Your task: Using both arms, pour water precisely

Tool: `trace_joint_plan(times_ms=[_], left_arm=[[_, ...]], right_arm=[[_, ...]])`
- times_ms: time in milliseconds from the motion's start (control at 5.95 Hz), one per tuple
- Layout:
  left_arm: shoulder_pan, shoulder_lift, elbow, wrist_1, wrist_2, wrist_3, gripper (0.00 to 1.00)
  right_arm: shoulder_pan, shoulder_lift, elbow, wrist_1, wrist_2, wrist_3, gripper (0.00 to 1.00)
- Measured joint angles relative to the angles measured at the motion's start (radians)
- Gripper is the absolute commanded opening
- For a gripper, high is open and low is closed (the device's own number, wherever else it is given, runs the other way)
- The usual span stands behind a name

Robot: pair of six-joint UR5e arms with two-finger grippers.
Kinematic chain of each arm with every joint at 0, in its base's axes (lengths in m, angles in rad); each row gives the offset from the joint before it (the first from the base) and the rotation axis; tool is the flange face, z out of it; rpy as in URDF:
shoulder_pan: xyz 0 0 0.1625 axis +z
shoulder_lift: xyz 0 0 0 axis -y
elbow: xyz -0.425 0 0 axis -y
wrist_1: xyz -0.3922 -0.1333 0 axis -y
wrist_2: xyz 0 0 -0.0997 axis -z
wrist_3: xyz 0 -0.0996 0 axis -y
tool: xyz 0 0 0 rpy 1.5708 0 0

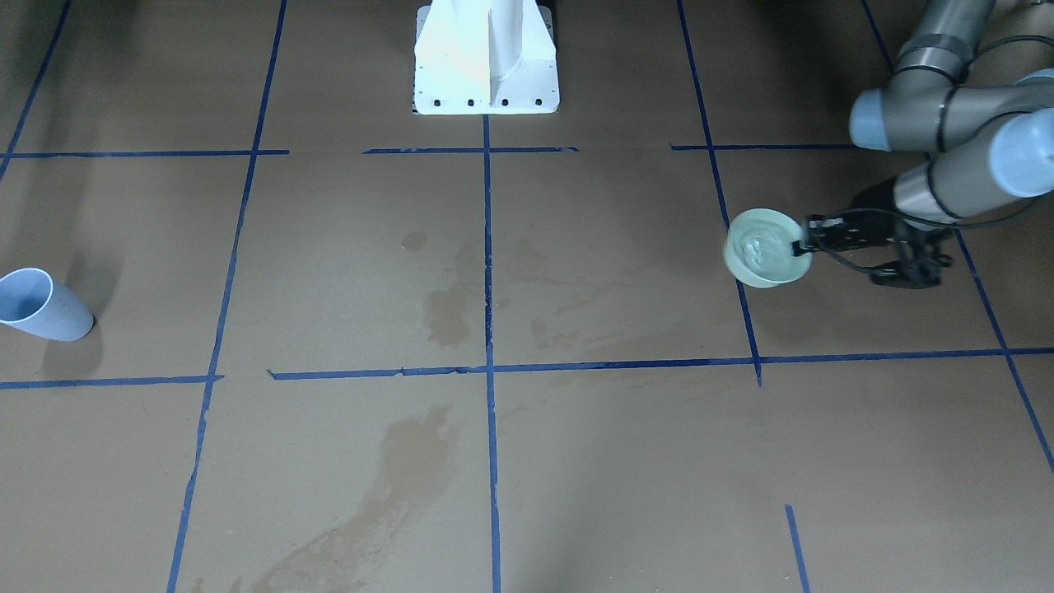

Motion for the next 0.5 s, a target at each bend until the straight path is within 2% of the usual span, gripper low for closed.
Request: trace_joint_plan(times_ms=[336,504], left_arm=[[0.131,-0.142,-0.002,0.003,0.062,-0.175,0.00],[0.217,-0.214,0.010,0.006,0.131,-0.253,0.00]], right_arm=[[0.000,0.000,0.000,0.000,0.000,0.001,1.00],[0.000,0.000,0.000,-0.001,0.000,0.001,1.00]])
